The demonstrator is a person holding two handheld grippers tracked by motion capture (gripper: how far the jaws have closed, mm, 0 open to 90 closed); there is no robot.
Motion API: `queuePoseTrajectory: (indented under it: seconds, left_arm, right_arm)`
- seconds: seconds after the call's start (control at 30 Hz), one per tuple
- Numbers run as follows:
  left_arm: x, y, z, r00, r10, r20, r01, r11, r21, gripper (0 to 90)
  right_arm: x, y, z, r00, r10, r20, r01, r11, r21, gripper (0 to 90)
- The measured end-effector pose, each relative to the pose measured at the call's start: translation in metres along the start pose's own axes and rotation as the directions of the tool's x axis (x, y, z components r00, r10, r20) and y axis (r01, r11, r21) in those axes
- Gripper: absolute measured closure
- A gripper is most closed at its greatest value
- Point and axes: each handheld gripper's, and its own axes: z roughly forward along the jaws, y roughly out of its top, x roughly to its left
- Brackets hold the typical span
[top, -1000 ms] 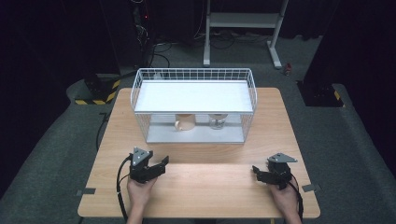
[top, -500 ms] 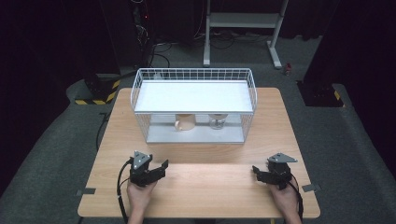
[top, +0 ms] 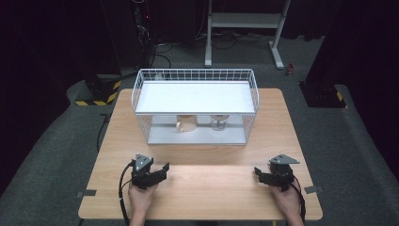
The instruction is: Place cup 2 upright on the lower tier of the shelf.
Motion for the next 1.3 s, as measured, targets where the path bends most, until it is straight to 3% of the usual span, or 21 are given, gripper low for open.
queuePoseTrajectory:
  seconds: [0.4,0.7,1.07,1.3]
  left_arm:
    - [0.006,-0.004,0.009,0.9981,0.019,-0.058,-0.017,0.9989,0.043,29.0]
    - [0.007,-0.006,0.014,0.9934,0.050,-0.104,-0.043,0.9970,0.065,29.3]
    - [0.006,-0.006,0.019,0.9892,0.065,-0.131,-0.055,0.9954,0.079,29.4]
    - [0.004,-0.005,0.022,0.9848,0.086,-0.151,-0.069,0.9909,0.115,28.9]
  right_arm:
    - [0.000,0.000,0.000,1.0000,0.000,0.000,0.000,1.000,0.000,24.5]
    - [0.000,0.000,0.000,1.0000,0.000,0.000,0.000,1.000,0.000,24.5]
    - [0.000,0.000,0.000,1.0000,0.004,-0.001,-0.004,1.000,0.000,24.5]
    - [0.000,0.000,0.000,1.0000,0.004,0.000,-0.004,1.000,0.000,24.5]
